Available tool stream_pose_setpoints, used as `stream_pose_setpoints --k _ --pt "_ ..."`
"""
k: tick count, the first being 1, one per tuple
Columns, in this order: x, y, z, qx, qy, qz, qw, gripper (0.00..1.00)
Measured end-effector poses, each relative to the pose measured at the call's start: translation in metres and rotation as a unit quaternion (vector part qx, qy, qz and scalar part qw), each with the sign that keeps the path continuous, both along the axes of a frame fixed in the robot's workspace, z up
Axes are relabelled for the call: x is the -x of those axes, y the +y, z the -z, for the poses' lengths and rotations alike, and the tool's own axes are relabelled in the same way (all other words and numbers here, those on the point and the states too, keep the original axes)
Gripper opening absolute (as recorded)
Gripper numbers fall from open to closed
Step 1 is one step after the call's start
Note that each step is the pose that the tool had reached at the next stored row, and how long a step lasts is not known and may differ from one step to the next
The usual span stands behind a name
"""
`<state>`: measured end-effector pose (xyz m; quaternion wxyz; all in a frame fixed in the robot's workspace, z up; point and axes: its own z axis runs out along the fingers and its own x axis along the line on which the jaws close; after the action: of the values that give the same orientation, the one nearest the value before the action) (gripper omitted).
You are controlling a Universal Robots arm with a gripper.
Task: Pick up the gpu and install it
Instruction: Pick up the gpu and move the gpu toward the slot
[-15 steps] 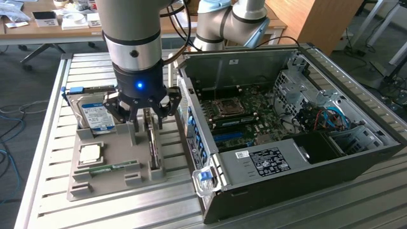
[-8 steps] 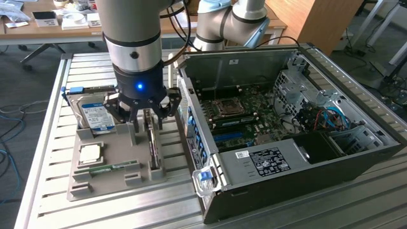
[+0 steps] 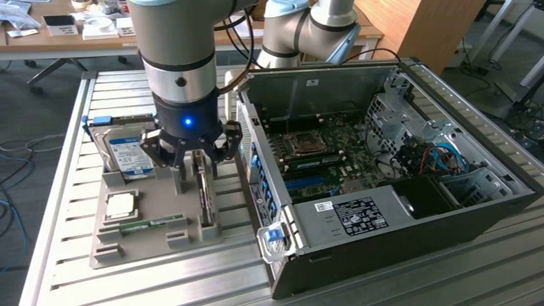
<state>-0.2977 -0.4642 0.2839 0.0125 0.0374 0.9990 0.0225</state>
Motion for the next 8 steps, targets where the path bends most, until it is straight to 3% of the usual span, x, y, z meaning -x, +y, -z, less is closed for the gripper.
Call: stream_pose_setpoints --k 8 --pt "0.0000 0.0000 0.0109 0.0000 0.0000 0.000 1.0000 0.55"
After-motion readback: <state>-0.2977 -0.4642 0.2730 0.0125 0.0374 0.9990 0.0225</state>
